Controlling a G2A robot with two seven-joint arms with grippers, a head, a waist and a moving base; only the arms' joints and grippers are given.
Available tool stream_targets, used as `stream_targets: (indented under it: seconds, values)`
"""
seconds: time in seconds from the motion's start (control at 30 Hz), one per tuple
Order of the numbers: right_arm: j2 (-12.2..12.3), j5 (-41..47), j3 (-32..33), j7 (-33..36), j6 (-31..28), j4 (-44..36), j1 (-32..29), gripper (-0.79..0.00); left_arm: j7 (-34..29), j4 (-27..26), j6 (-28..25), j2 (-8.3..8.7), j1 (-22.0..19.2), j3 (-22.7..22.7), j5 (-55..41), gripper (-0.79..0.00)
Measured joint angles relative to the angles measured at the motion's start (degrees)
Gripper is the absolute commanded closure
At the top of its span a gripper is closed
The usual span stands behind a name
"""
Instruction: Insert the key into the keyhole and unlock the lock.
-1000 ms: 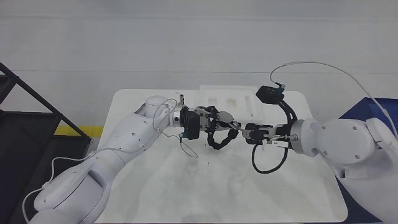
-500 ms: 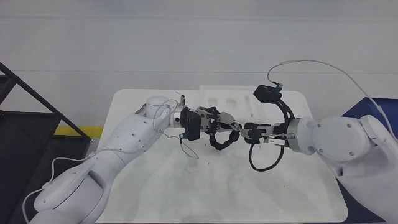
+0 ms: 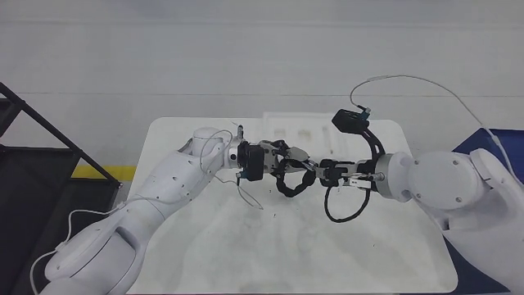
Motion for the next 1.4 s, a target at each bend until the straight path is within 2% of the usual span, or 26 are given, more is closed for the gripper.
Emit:
stream_targets:
  seconds: [0.27, 0.37, 0.47, 0.57, 0.7, 0.87, 0.97, 1.1, 1.3, 1.4]
  values:
    - [0.0, 0.5, 1.0, -1.2, -3.5, -0.1, 0.0, -0.785, -1.4, 0.6, -3.5, -0.3, 0.4, 0.5, -2.7, 0.0]
    - [0.4, -2.3, 1.6, -0.9, -8.3, -0.8, 0.0, -0.785, -4.2, 0.6, -6.2, -0.35, 0.4, 1.2, -6.3, 0.0]
    - [1.0, -7.4, 1.7, 1.3, -16.0, -1.2, 0.0, -0.785, -8.0, -0.1, -10.0, -0.03, 0.1, 2.0, -11.4, 0.0]
    - [1.3, -11.6, 1.5, 2.6, -23.5, -0.7, -0.4, -0.785, -12.1, -1.5, -14.1, 0.75, -0.4, 2.7, -16.4, 0.0]
    - [1.6, -13.7, 2.4, 0.3, -31.3, -0.2, -1.2, -0.785, -17.7, -3.9, -19.7, 2.26, -0.7, 2.5, -23.8, 0.0]
    - [2.1, -16.2, 4.7, -1.6, -37.3, -0.5, -3.1, -0.785, -24.9, -5.8, -26.9, 4.18, -1.0, 1.1, -30.0, 0.0]
    - [2.1, -15.9, 5.1, -1.8, -37.9, -0.5, -3.3, -0.785, -27.6, -6.5, -29.6, 5.37, -1.0, -0.2, -32.3, 0.0]
    - [2.1, -15.9, 5.0, -1.8, -37.8, -0.5, -3.3, -0.785, -29.6, -6.4, -29.5, 6.45, -1.6, 0.5, -33.9, 0.0]
    - [2.1, -16.3, 5.0, -2.1, -38.0, -0.3, -3.5, -0.785, -35.2, -7.5, -29.5, 7.44, -3.3, 2.6, -40.0, 0.0]
    - [2.2, -20.0, 4.6, -2.3, -41.1, -0.4, -3.8, -0.785, -37.7, -8.2, -29.5, 7.72, -4.1, 3.6, -43.2, 0.0]
